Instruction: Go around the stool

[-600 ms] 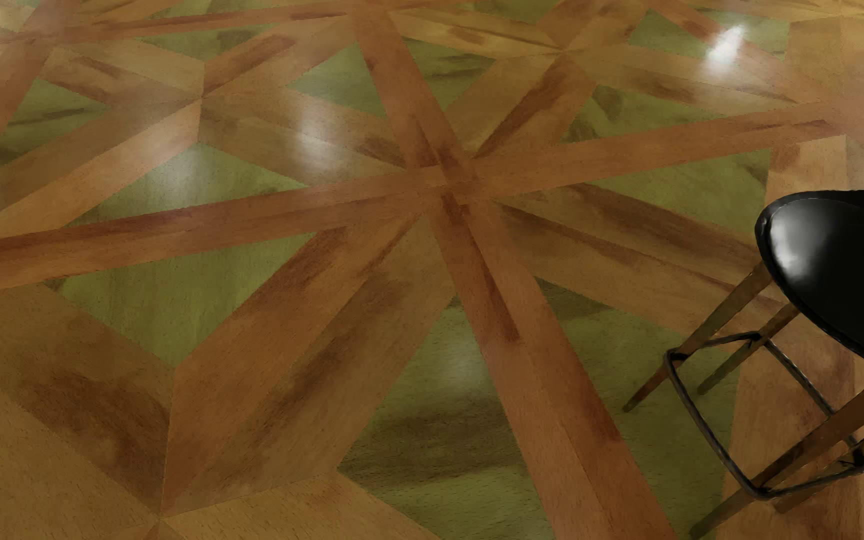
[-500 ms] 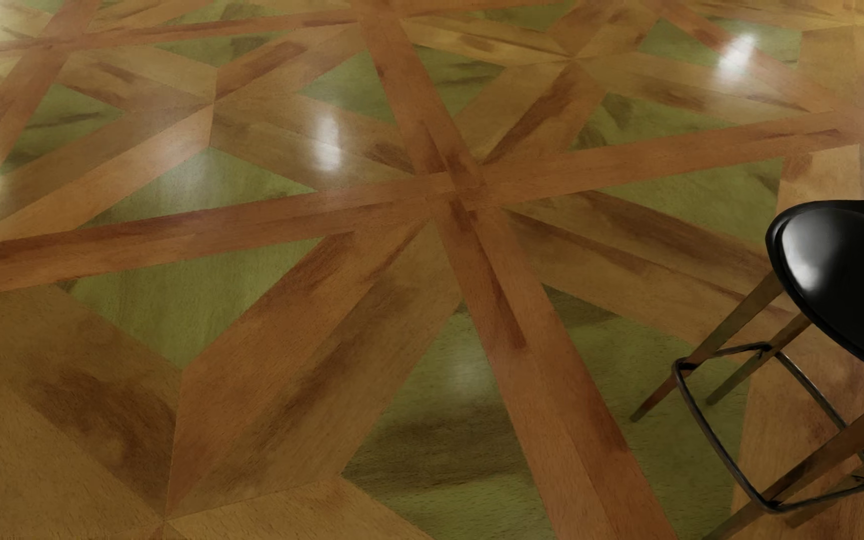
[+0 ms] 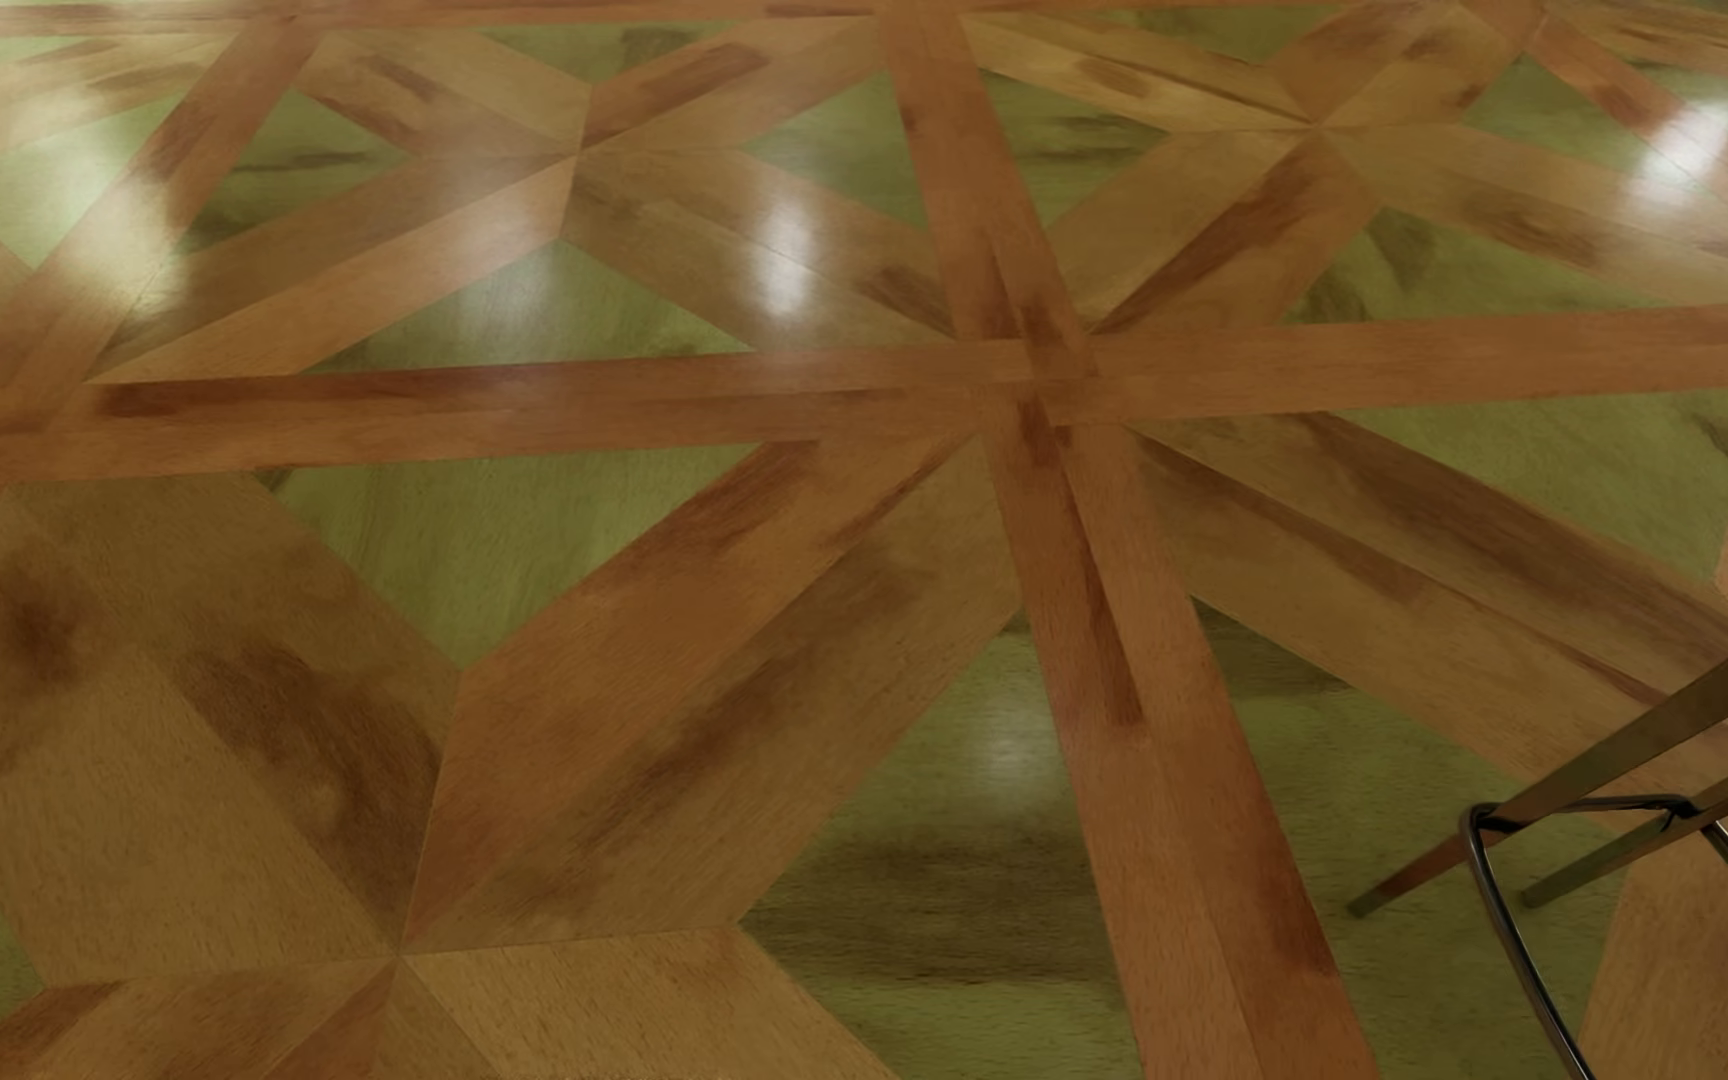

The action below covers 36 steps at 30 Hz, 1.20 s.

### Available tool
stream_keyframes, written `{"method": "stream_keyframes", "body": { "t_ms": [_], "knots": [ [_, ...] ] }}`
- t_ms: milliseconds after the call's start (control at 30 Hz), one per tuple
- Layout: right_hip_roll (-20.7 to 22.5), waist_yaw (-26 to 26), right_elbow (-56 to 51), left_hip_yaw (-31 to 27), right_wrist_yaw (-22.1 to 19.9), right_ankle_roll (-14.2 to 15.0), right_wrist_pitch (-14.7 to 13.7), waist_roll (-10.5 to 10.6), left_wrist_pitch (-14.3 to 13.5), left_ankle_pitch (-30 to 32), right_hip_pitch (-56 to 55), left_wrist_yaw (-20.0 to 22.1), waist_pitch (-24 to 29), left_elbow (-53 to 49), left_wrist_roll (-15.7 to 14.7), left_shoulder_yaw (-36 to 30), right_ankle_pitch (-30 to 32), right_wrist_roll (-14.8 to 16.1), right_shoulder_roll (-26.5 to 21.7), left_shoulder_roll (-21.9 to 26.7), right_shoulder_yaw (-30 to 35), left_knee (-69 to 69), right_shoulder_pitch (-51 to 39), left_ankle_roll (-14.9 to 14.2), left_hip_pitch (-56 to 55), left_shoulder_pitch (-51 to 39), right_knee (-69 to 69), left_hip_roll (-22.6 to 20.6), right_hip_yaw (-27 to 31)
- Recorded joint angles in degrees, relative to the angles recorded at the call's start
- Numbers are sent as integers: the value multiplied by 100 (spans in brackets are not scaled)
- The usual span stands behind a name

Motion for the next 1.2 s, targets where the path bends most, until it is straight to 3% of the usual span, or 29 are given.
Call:
{"method": "stream_keyframes", "body": {
  "t_ms": [167,300,400,467,600,733,833,900,967,1033,1067,1100,1200],
  "knots": [
    [-159,111,-147,0,0,0,0,-10,0,-276,-381,0,-21,444,0,-37,-195,0,-35,46,-301,76,45,0,47,98,636,-214,0],
    [-430,-108,-185,0,0,0,0,65,0,-590,-1830,0,171,652,0,-152,839,0,-33,97,-569,-62,-13,0,409,126,3146,-283,0],
    [-306,-515,-367,0,0,0,0,258,0,-772,-2804,0,292,612,0,-174,133,0,-26,186,-721,-101,81,0,764,176,4932,-171,0],
    [-153,-773,-400,0,0,0,0,373,0,-879,-3276,0,341,605,0,-149,24,0,-18,233,-735,-53,181,0,935,172,5287,-66,0],
    [72,-1142,-104,0,0,0,0,458,0,-1034,-3805,0,420,616,0,-113,671,0,9,296,-539,-6,344,0,1291,-8,4258,106,0],
    [58,-1417,256,0,0,0,0,391,0,-1007,-3466,0,434,565,0,-202,1503,0,3,236,-216,-66,483,0,1711,-216,1951,181,0],
    [-73,-1606,318,0,0,0,0,322,0,-904,-2742,0,265,339,0,-317,1369,0,-14,110,-196,-19,654,0,1875,-247,261,199,0],
    [-121,-1565,445,0,0,0,0,277,0,-763,-2323,0,82,187,0,-292,1502,0,8,-9,-153,-14,775,0,2034,-166,-125,284,0],
    [70,-1257,686,0,0,0,0,390,0,-248,-2341,0,6,181,0,-152,1871,0,32,-197,-5,201,762,0,2163,-14,201,440,0],
    [333,-1054,812,0,0,0,0,561,0,577,-2221,0,37,361,0,-132,1620,0,-5,-358,151,1017,539,0,1861,139,569,623,0],
    [538,-1175,545,0,0,0,0,717,0,737,-2121,0,-25,375,0,34,1349,0,-57,-441,-522,1784,491,0,1342,259,566,775,0],
    [636,-1316,139,0,0,0,0,755,0,672,-1877,0,12,285,0,-112,1088,0,-112,-358,-665,2650,411,0,860,272,535,816,0],
    [891,-1057,-1247,0,0,0,0,602,0,643,-968,0,125,109,0,-229,755,0,-183,7,-978,4223,254,0,-113,59,332,1007,0]
  ]
}}
